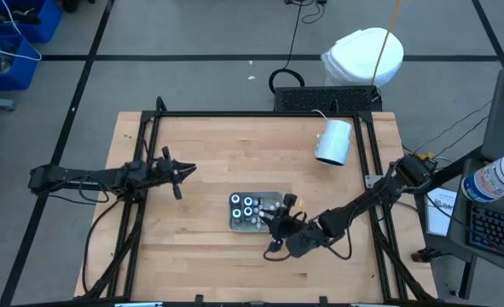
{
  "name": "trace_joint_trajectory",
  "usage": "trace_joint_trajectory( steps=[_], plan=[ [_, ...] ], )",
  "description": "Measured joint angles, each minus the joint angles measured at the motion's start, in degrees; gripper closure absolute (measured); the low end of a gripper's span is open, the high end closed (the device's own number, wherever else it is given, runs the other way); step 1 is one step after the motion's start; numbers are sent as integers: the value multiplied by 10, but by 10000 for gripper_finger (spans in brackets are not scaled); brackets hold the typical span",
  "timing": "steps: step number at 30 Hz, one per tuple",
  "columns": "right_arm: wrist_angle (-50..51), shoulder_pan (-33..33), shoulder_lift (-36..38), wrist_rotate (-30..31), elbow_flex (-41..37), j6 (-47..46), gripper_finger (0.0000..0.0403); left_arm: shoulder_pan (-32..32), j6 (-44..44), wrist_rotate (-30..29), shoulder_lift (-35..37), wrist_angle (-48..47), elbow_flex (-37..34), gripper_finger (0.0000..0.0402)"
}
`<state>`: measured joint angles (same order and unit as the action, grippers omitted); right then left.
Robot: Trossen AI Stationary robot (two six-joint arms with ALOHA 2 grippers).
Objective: Pick & Place food coloring
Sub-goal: Put the small orange food coloring bottle into the gray bin
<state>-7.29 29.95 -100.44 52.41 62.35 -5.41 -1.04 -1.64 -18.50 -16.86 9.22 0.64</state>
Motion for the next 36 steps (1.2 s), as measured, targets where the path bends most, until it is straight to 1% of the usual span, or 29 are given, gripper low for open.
trace_joint_trajectory(
  steps=[2,6,12,15,20,25,29,34,36],
  plan=[
    [19,-10,13,-16,-8,-13,342,0,-2,0,0,-8,0,348],
    [-9,-21,47,-15,-64,-22,341,0,-19,0,0,-9,0,348],
    [-178,-30,113,-16,-188,-28,341,0,-23,0,0,-8,0,348],
    [-242,-26,134,-18,-222,-17,341,0,-18,0,0,-5,0,348],
    [-277,-16,140,-19,-226,12,341,0,20,0,0,-5,0,348],
    [-280,-16,140,-20,-226,16,340,0,96,13,0,-10,0,348],
    [-281,-21,140,-35,-226,21,341,0,93,36,0,-18,0,348],
    [-285,-29,140,-34,-226,16,339,0,93,35,0,-23,0,348],
    [-284,-32,140,-45,-226,10,340,0,93,35,0,-22,0,348]
  ],
)
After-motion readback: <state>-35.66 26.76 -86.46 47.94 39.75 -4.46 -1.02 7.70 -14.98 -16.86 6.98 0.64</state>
